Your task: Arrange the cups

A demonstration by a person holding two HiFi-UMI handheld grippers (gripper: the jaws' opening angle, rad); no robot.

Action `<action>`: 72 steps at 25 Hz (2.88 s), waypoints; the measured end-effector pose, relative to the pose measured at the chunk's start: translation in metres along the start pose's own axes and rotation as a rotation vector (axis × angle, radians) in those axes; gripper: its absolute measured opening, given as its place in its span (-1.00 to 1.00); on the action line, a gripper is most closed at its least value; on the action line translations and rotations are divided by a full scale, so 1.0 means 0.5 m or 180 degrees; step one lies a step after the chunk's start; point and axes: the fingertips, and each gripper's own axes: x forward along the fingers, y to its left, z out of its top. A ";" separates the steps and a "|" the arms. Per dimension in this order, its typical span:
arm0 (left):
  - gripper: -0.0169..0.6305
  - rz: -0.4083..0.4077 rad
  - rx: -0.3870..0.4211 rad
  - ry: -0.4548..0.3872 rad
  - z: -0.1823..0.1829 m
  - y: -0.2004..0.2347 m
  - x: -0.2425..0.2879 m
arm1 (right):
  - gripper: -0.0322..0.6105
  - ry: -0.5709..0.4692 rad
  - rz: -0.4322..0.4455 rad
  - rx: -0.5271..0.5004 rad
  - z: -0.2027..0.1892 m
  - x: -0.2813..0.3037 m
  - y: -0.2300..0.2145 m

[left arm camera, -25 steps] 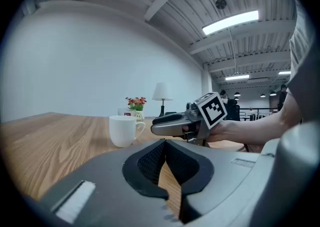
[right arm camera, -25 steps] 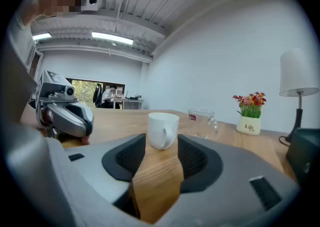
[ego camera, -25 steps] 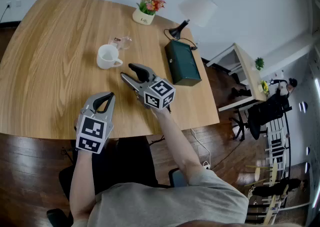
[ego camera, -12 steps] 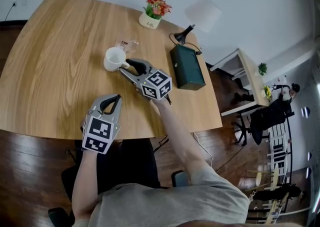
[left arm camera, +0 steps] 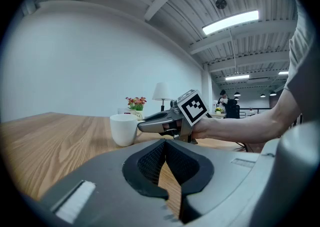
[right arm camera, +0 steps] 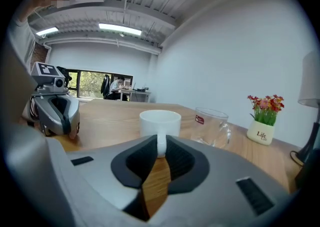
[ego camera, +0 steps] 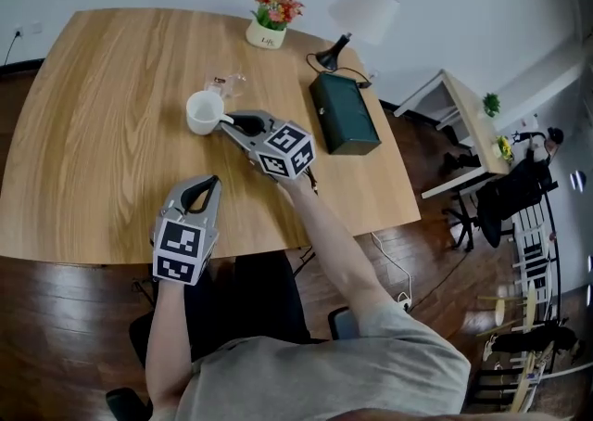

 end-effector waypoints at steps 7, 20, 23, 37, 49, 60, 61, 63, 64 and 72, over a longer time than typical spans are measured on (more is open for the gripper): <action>-0.91 0.0032 0.0013 -0.0005 -0.006 0.016 -0.007 | -0.72 -0.0288 -0.0202 0.0298 0.016 -0.109 -0.023; -0.92 0.0010 0.0033 0.0036 -0.009 0.005 0.000 | -0.72 0.0241 -0.2153 0.0996 -0.122 -0.598 -0.526; -0.92 0.0004 0.0030 0.0015 -0.007 0.003 0.002 | -0.72 0.0375 -0.2213 0.1104 -0.157 -0.608 -0.564; -0.91 0.0022 0.0018 0.0016 -0.004 0.003 -0.001 | -0.17 0.0990 -0.2254 0.1187 -0.184 -0.601 -0.568; -0.91 0.0019 0.0020 0.0031 -0.005 -0.001 0.004 | -0.35 0.0006 -0.0087 0.0468 -0.033 -0.177 -0.041; -0.91 0.0010 -0.0011 0.0017 0.004 -0.003 0.005 | -0.42 -0.0261 -0.0412 0.0958 -0.040 -0.065 -0.094; -0.92 0.0014 -0.0012 0.0017 0.004 -0.003 0.005 | -0.42 -0.0293 -0.0486 0.0967 -0.040 -0.067 -0.108; -0.91 0.0017 -0.0012 0.0016 0.004 -0.003 0.007 | -0.42 -0.0351 -0.0642 0.0984 -0.041 -0.072 -0.141; -0.91 0.0016 -0.0011 0.0015 0.004 -0.004 0.007 | -0.42 -0.0372 -0.0709 0.0989 -0.042 -0.074 -0.156; -0.91 0.0012 -0.0013 0.0011 0.003 -0.006 0.007 | -0.36 -0.0338 -0.0910 0.0604 -0.030 -0.043 -0.216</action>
